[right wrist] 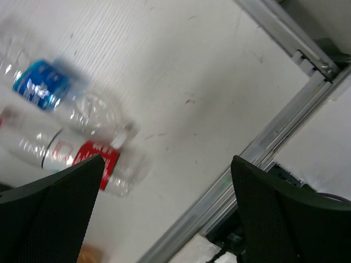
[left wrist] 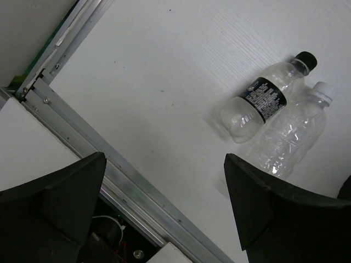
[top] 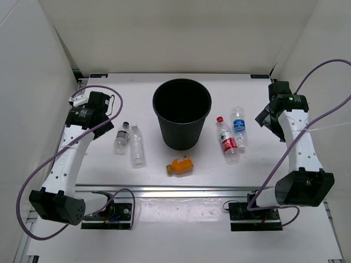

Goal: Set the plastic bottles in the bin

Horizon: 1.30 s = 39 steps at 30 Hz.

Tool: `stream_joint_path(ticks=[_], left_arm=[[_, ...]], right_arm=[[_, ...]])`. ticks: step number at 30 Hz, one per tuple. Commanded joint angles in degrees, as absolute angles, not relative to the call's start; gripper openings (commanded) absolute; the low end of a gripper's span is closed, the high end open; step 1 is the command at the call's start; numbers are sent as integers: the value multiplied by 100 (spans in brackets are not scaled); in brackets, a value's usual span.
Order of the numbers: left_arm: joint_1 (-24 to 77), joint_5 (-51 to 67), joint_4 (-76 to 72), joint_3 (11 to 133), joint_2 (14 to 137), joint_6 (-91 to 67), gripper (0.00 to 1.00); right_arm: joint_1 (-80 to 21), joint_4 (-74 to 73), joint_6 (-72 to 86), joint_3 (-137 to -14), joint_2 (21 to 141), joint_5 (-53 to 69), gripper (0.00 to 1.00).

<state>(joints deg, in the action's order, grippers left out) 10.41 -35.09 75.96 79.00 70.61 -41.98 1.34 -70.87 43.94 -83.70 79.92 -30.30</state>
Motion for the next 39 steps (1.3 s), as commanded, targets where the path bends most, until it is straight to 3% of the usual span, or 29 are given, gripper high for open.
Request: stream_joint_path(ticks=[1,14,19,34,37,38,39], left_arm=[[1072,-3551,7506,7761,6873,-4280,100],[1072,-1996,6531,7420,6188,-3735,100],[950,-1792,6538,7207,6082,-3981,100],[844,-1538,6478,7172,6652,-3929,100],[844,-1477,6478,7172,6820,-3998,100],[774,-1424,6478,7172,6899,-4069,100],[713,-1424,6425,7172,6899,-4069,100]], right_arm=[[97,-6601,3428,-8227,7813,-2031,100],[202,-5942,2505,-8999,9649,-380,100],[202,-5994,2295,-9842,10553,87,100],[149,-5836,2188,-10590,12506,26,100],[263,-5889,2250,-10644,12673,26,89],[264,-5889,2250,-10548,12674,26,74],[264,-5889,2250,-10460,12674,-52,67]])
